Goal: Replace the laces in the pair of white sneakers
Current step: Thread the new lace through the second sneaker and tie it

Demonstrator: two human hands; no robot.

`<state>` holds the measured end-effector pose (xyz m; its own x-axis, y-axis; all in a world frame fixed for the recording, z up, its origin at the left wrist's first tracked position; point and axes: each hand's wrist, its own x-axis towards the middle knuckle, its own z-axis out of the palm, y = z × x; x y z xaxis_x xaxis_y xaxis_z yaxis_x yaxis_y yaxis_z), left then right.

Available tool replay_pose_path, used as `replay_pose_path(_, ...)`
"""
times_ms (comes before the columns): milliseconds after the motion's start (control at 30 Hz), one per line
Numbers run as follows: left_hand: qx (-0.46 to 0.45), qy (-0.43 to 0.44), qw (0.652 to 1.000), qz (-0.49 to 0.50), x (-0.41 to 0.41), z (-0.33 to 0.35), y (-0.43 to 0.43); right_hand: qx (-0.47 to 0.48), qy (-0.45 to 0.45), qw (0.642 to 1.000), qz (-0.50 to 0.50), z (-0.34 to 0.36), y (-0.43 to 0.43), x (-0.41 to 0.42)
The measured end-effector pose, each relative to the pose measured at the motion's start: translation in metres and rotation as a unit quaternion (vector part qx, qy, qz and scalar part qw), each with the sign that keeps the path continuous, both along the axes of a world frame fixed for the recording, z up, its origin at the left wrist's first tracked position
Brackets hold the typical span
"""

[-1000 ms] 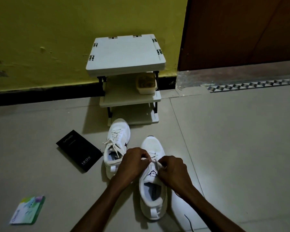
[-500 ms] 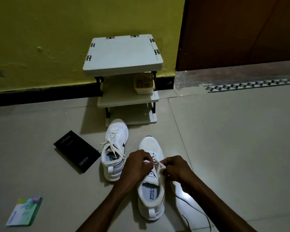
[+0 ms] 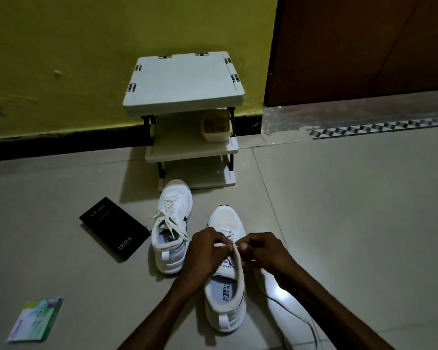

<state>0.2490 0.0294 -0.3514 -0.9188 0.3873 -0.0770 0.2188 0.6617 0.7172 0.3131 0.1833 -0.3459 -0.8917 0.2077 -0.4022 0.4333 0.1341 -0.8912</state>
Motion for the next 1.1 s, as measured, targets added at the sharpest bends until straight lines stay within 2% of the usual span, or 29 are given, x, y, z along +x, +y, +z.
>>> replay_pose_path(100, -0.009, -0.019, 1.000, -0.002, 0.000, 0.000, 0.000, 0.083, 0.039, 0.996, -0.021, -0.008, -0.005, -0.004)
replay_pose_path(233, -0.040, -0.045, 0.998, -0.028, -0.002, 0.006, -0.001, 0.196, 0.017, 0.980, 0.034, 0.006, -0.003, -0.021)
replay_pose_path(267, -0.055, -0.041, 0.997, -0.031, -0.002, 0.007, 0.000, 0.201, 0.016, 0.979, 0.031, 0.019, -0.001, -0.025)
replay_pose_path(300, -0.069, -0.035, 0.997, -0.033, -0.003, 0.007, 0.000, 0.154, 0.018, 0.988, 0.012, 0.035, 0.003, -0.028)
replay_pose_path(367, -0.085, -0.020, 0.996, -0.033, -0.001, 0.008, 0.000, -0.058, 0.037, 0.997, -0.036, 0.080, 0.013, -0.035)
replay_pose_path(400, -0.085, -0.015, 0.996, -0.035, 0.000, 0.007, 0.000, -0.184, 0.050, 0.980, -0.049, 0.106, 0.018, -0.036)
replay_pose_path(467, -0.077, -0.007, 0.996, -0.041, 0.000, 0.003, 0.000, -0.391, 0.095, 0.912, -0.073, 0.148, 0.025, -0.034)
replay_pose_path(500, -0.078, -0.004, 0.996, -0.043, 0.001, 0.003, 0.001, -0.437, 0.118, 0.888, -0.076, 0.159, 0.027, -0.034)
replay_pose_path(567, -0.094, 0.015, 0.995, -0.042, 0.002, 0.005, 0.003, -0.467, 0.125, 0.871, -0.084, 0.163, 0.025, -0.035)
replay_pose_path(667, -0.119, 0.130, 0.984, 0.001, -0.001, 0.007, 0.002, -0.518, 0.046, 0.842, -0.145, 0.128, 0.018, -0.040)
replay_pose_path(700, -0.092, 0.170, 0.981, 0.032, -0.002, 0.011, 0.001, -0.487, 0.003, 0.859, -0.158, 0.112, 0.016, -0.042)
replay_pose_path(733, -0.064, 0.197, 0.977, 0.058, -0.003, 0.013, -0.001, -0.400, -0.034, 0.903, -0.155, 0.095, 0.015, -0.042)
replay_pose_path(767, -0.046, 0.211, 0.973, 0.078, -0.005, 0.015, -0.002, -0.263, -0.064, 0.953, -0.132, 0.077, 0.015, -0.040)
replay_pose_path(800, -0.040, 0.203, 0.974, 0.089, -0.007, 0.017, -0.004, -0.111, -0.084, 0.986, -0.091, 0.060, 0.014, -0.038)
replay_pose_path(833, -0.046, 0.173, 0.980, 0.088, -0.009, 0.016, -0.005, 0.019, -0.097, 0.995, -0.034, 0.047, 0.014, -0.035)
replay_pose_path(900, -0.083, 0.068, 0.992, 0.070, -0.013, 0.016, -0.007, 0.194, -0.120, 0.967, 0.115, 0.028, 0.009, -0.030)
replay_pose_path(967, -0.094, -0.042, 0.994, 0.043, -0.016, 0.010, -0.009, 0.275, -0.127, 0.926, 0.224, 0.025, 0.005, -0.027)
replay_pose_path(1033, -0.104, -0.092, 0.990, 0.010, -0.014, 0.005, -0.011, 0.317, -0.090, 0.911, 0.247, 0.028, 0.003, -0.029)
replay_pose_path(1100, -0.088, -0.100, 0.991, 0.012, -0.014, 0.003, -0.012, 0.335, -0.039, 0.914, 0.225, 0.036, 0.002, -0.031)
